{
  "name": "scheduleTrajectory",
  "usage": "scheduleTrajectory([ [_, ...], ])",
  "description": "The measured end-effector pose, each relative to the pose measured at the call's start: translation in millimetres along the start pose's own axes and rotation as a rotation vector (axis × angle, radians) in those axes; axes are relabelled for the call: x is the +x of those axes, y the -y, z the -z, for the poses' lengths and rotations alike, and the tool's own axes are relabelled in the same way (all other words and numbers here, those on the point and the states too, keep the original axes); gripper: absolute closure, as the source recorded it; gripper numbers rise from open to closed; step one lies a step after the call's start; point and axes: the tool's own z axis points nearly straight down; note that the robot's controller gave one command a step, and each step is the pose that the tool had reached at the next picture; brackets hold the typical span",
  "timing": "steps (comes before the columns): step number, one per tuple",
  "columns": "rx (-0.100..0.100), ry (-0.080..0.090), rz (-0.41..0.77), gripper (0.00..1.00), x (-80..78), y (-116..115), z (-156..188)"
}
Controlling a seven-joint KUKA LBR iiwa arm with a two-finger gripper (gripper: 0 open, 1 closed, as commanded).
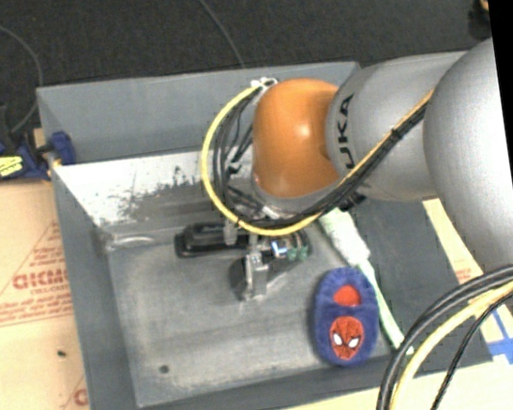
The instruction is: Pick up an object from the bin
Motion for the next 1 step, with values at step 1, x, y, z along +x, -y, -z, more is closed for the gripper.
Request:
scheduleTrajectory([
  [1, -0.001, 0.008, -0.003, 0.0, -1.7, 0.3, 5.2],
])
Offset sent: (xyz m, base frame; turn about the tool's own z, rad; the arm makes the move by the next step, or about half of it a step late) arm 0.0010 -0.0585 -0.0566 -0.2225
